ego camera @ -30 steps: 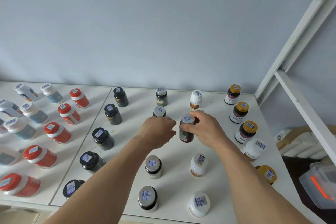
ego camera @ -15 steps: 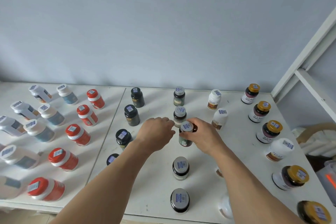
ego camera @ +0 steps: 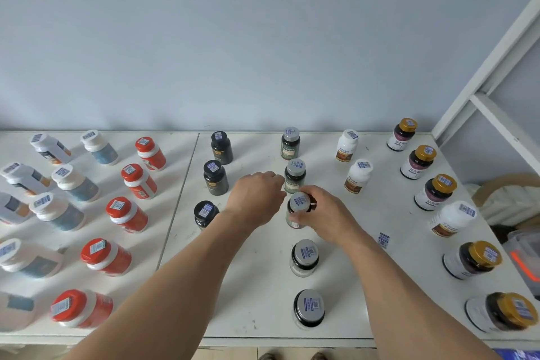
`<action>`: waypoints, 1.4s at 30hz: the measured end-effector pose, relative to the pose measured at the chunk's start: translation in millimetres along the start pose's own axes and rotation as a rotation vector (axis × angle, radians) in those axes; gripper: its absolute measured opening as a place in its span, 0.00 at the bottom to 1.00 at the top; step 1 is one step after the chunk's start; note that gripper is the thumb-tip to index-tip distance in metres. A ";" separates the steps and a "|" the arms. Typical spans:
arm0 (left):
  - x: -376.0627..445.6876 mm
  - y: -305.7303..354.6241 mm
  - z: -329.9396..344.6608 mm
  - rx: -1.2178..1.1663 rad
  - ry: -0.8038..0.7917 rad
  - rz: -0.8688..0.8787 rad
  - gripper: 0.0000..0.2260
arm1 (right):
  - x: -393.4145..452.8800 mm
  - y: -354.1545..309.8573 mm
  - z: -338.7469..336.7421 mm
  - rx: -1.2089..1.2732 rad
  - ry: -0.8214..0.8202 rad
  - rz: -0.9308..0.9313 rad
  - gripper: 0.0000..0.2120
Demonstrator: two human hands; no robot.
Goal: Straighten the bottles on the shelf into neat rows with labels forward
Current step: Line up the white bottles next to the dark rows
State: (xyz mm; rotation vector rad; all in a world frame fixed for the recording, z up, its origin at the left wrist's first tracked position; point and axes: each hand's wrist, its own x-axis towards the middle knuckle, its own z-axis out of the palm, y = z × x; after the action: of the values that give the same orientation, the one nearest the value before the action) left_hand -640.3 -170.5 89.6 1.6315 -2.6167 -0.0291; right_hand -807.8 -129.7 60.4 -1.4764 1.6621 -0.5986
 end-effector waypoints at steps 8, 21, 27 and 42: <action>37.4 37.2 -26.5 -0.001 0.053 0.093 0.12 | 8.0 -6.2 -79.8 -0.029 0.230 -0.027 0.24; 101.7 120.5 10.0 -0.308 -0.245 -0.129 0.23 | 53.4 59.2 -130.5 -0.144 0.105 0.071 0.21; 110.8 121.9 22.8 -0.645 -0.346 -0.245 0.27 | 57.0 47.9 -156.3 -0.050 0.081 0.017 0.16; 119.8 101.4 14.9 -1.304 -0.508 -0.267 0.11 | 69.2 15.2 -171.7 -0.131 0.100 -0.027 0.18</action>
State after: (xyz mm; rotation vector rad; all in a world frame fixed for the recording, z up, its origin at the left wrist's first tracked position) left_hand -784.6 -233.6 84.1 1.4005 -1.6717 -1.8539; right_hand -955.3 -221.7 125.8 -1.5866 1.7899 -0.5961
